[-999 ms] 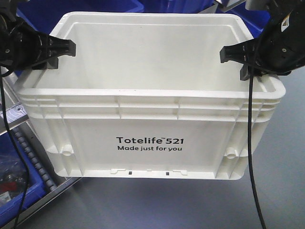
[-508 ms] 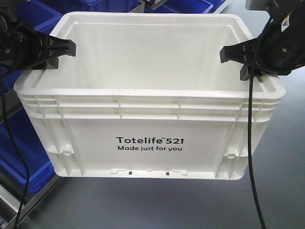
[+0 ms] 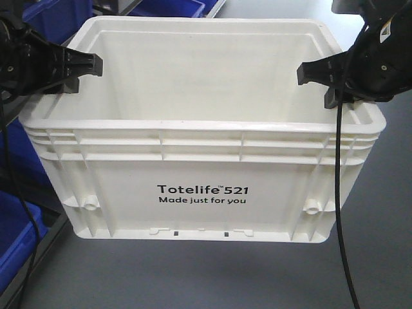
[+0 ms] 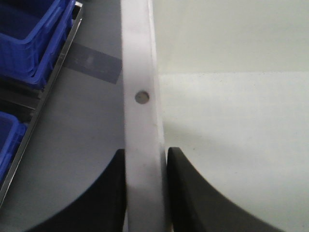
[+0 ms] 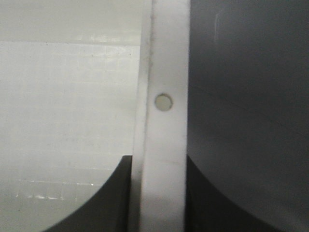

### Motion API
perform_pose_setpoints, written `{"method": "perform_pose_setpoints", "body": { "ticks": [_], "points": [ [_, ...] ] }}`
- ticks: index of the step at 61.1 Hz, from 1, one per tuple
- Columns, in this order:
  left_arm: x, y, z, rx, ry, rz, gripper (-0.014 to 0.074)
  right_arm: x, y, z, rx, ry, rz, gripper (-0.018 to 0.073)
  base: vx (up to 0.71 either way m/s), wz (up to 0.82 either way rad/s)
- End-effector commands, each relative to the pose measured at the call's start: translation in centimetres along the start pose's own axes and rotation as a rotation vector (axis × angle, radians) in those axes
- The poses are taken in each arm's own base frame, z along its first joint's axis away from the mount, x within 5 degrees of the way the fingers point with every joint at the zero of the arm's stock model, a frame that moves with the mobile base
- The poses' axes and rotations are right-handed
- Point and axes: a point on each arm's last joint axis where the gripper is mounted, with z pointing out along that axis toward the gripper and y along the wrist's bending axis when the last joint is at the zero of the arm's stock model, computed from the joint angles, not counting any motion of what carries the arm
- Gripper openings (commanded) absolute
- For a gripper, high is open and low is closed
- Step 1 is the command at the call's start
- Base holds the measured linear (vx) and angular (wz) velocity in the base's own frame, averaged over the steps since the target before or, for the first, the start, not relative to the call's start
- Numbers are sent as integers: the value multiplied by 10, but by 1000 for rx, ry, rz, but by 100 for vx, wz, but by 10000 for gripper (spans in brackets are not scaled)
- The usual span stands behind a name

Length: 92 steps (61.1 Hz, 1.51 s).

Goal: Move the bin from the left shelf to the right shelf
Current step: 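Hold the tote with both grippers while the base turns away, then keep the tote gripped in both grippers while driving across the room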

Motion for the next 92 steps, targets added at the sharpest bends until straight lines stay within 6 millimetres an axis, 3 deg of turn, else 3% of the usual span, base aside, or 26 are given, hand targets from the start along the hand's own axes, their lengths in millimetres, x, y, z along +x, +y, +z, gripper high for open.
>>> {"method": "perform_pose_setpoints", "body": {
  "ticks": [1, 92],
  "points": [
    [-13, 3, -27, 8, -161, 36, 61, -12, -7, -31, 5, -196, -4, 2, 9, -41],
    [-13, 3, -27, 8, -160, 36, 61, -12, -7, -31, 6, -189, -4, 2, 9, -26]
  ]
}}
